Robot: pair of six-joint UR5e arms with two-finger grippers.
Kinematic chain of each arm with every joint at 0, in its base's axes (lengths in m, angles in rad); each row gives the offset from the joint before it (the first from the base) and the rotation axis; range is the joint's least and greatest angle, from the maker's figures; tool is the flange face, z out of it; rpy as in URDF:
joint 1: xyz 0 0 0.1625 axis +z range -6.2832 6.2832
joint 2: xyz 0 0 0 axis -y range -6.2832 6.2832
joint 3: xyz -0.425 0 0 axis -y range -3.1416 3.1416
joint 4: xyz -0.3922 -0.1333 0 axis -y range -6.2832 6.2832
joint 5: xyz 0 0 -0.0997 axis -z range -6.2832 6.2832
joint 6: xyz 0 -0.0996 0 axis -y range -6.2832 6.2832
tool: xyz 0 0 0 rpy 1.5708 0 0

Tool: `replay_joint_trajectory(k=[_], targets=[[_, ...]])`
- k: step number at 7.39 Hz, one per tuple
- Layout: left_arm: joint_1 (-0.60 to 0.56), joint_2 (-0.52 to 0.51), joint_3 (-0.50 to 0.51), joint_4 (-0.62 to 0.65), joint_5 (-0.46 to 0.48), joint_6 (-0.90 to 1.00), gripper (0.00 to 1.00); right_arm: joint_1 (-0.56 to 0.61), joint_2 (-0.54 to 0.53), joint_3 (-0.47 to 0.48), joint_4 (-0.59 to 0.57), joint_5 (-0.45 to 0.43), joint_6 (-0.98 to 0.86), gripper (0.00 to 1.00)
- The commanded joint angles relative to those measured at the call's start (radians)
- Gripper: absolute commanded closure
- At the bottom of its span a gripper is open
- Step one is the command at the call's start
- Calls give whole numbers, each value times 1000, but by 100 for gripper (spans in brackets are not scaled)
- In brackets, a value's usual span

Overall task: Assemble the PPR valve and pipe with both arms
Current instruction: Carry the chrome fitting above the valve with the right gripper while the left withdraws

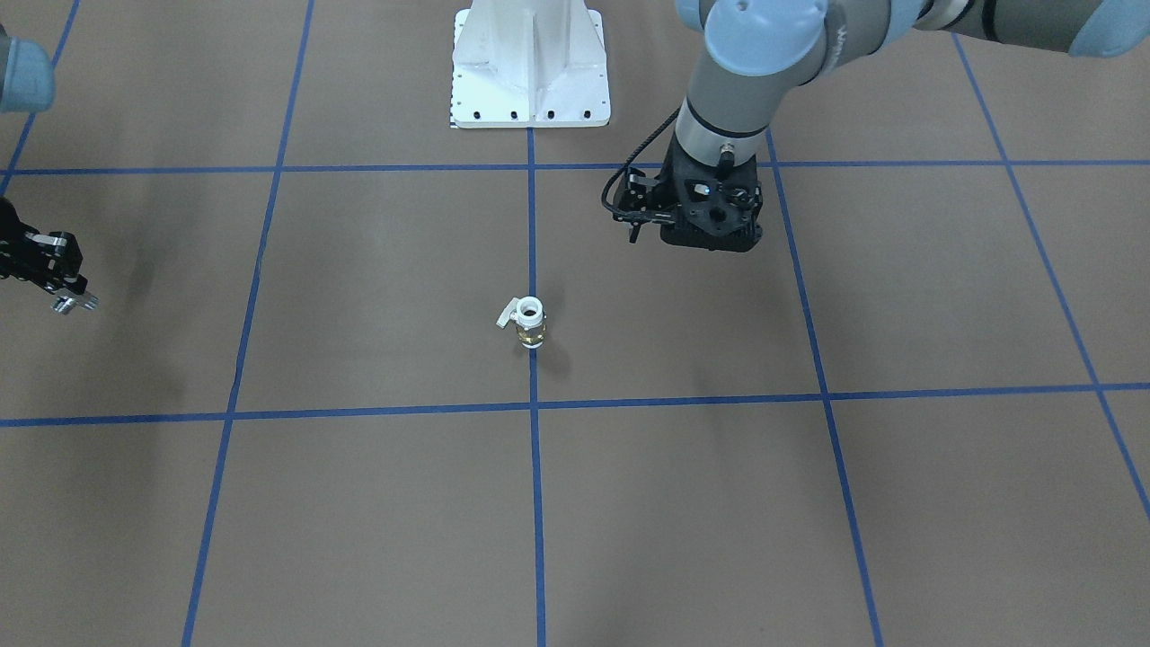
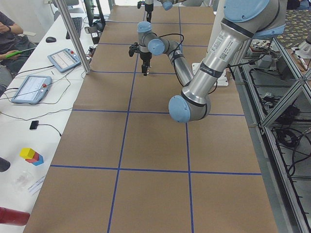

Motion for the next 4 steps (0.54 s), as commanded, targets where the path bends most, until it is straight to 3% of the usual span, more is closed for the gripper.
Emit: replay_joint_trajectory(k=[1, 2, 4], targets=[[-54, 95, -39, 0, -1, 124, 1, -118, 295, -11, -180, -7, 235, 100], [-80, 135, -47, 0, -1, 184, 1, -186, 371, -25, -181, -33, 350, 100], [-155, 198, -38, 2, -2, 347, 1, -270, 576, -156, -184, -88, 479, 100]])
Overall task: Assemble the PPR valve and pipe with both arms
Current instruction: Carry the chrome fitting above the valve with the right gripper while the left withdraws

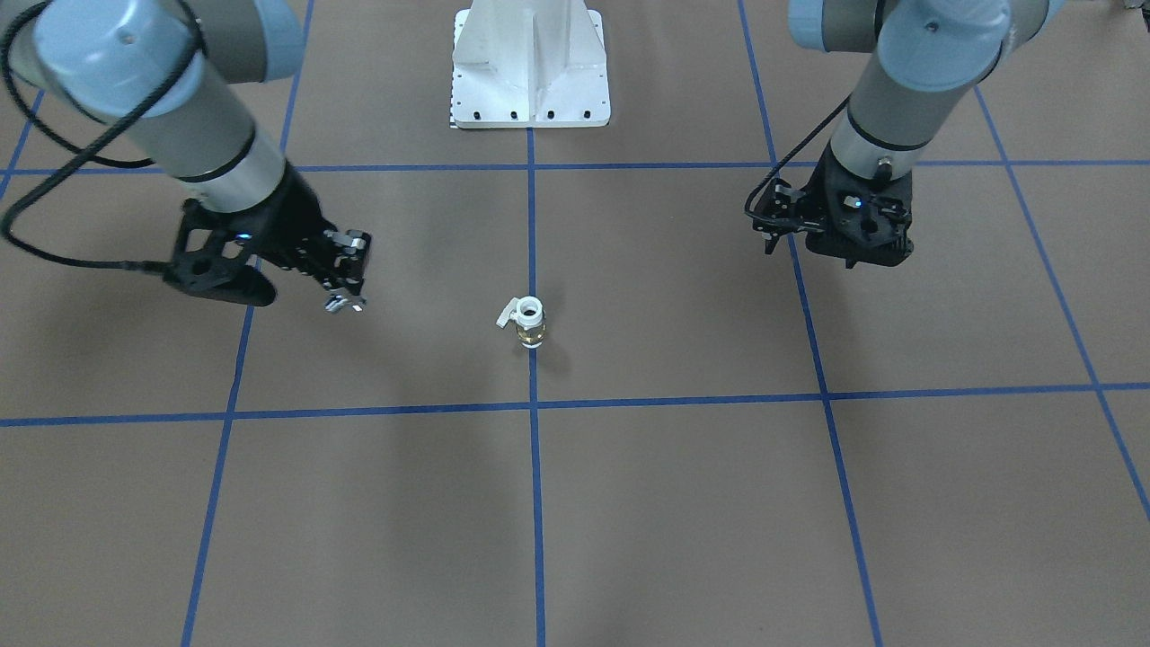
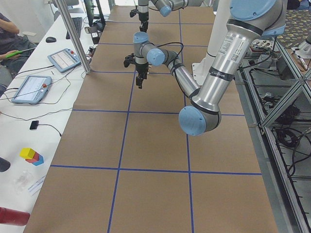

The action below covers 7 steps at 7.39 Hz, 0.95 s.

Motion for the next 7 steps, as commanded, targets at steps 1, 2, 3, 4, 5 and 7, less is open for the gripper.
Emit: replay_joint_trajectory(k=[1, 2, 3, 4, 5, 7], targets=[[-65, 59, 7, 0, -1, 134, 1, -101, 188, -149, -4, -56, 96, 100], [-65, 64, 20, 0, -3, 142, 1, -125, 247, -211, -4, -90, 105, 100], [-65, 64, 23, 0, -3, 140, 1, -139, 279, -255, -2, -93, 116, 100], [-65, 61, 27, 0, -3, 140, 1, -152, 282, -262, -2, -99, 116, 100], [-62, 58, 35, 0, -3, 139, 1, -165, 281, -262, -2, -110, 116, 100], [-61, 50, 47, 0, -3, 139, 1, -181, 279, -276, -4, -118, 116, 100]])
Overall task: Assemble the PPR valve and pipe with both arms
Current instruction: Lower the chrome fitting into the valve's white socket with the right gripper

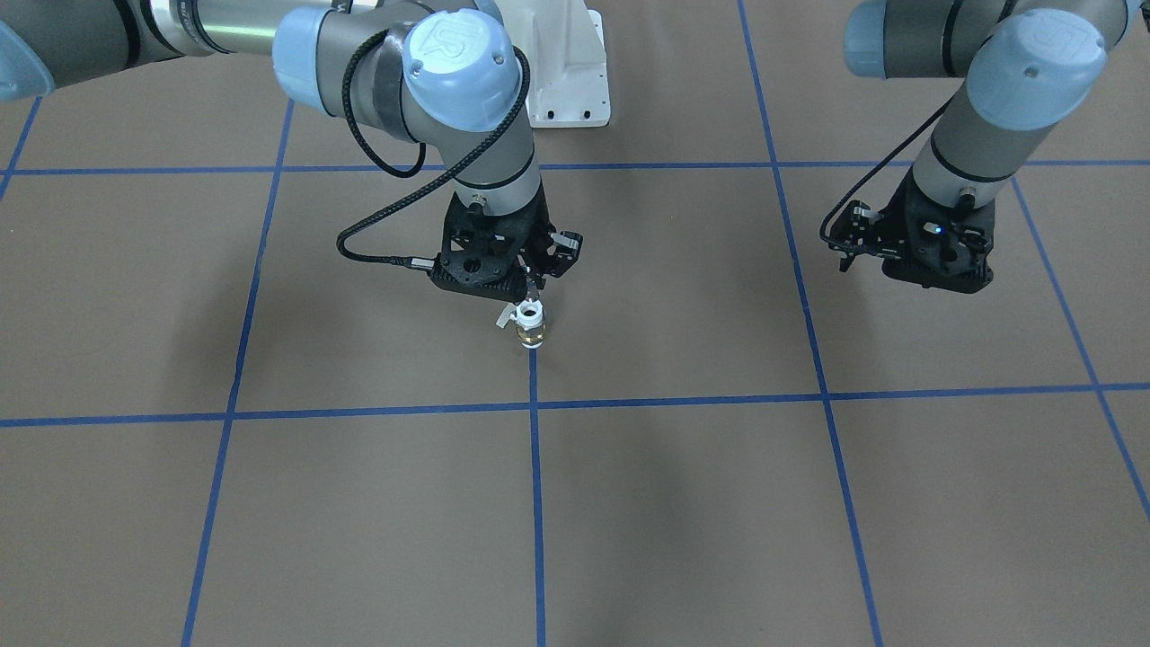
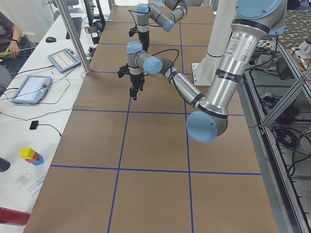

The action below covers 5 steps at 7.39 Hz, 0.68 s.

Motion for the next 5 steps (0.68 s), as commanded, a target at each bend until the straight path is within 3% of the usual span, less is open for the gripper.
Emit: replay_joint_trajectory(k=[1, 5], targets=[[1, -4, 9, 0, 0, 0, 1, -12, 4, -21, 1, -23, -1, 100], [1, -5, 10, -5, 0, -3, 1, -21, 4, -36, 1, -33, -1, 100]])
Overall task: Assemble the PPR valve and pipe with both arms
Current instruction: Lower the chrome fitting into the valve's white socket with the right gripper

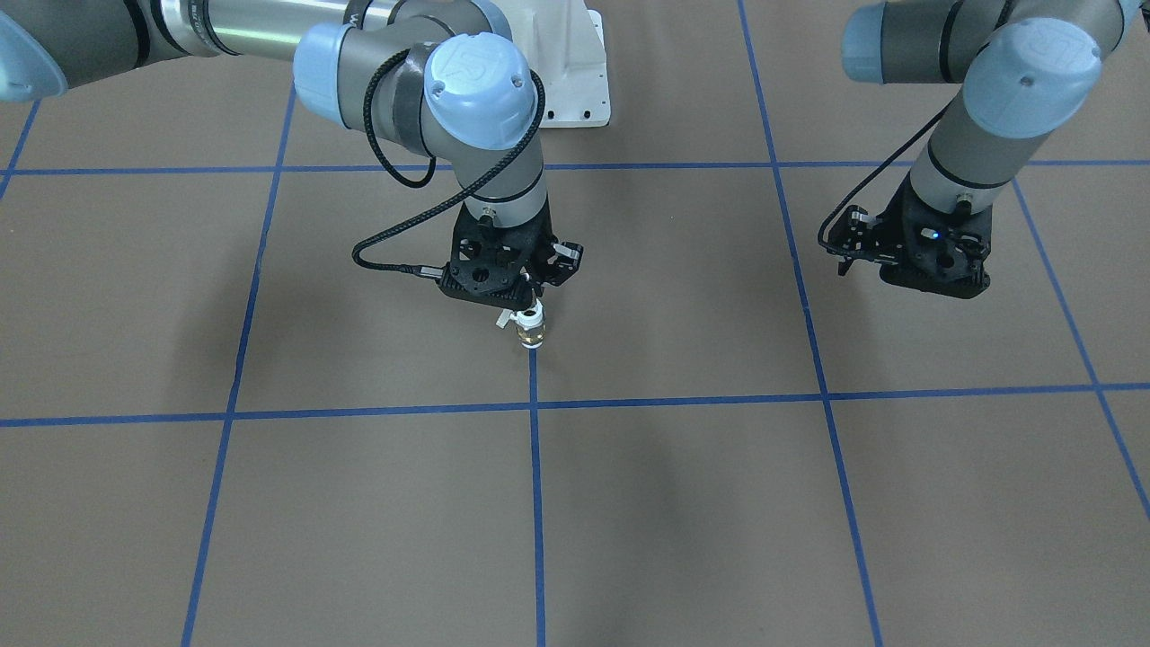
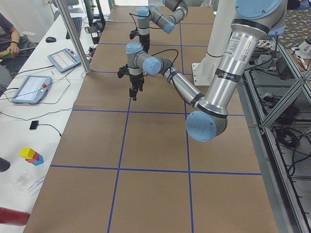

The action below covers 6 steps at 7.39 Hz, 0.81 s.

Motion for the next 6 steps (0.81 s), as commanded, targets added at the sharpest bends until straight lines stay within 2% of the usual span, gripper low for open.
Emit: replay_joint_trajectory(k=[1, 6], targets=[[2, 0, 0, -1, 0, 0, 1, -10, 0, -6, 0, -19, 0, 100], [2, -2, 8, -10, 0, -8, 1, -20, -4, -15, 2, -24, -9, 100]])
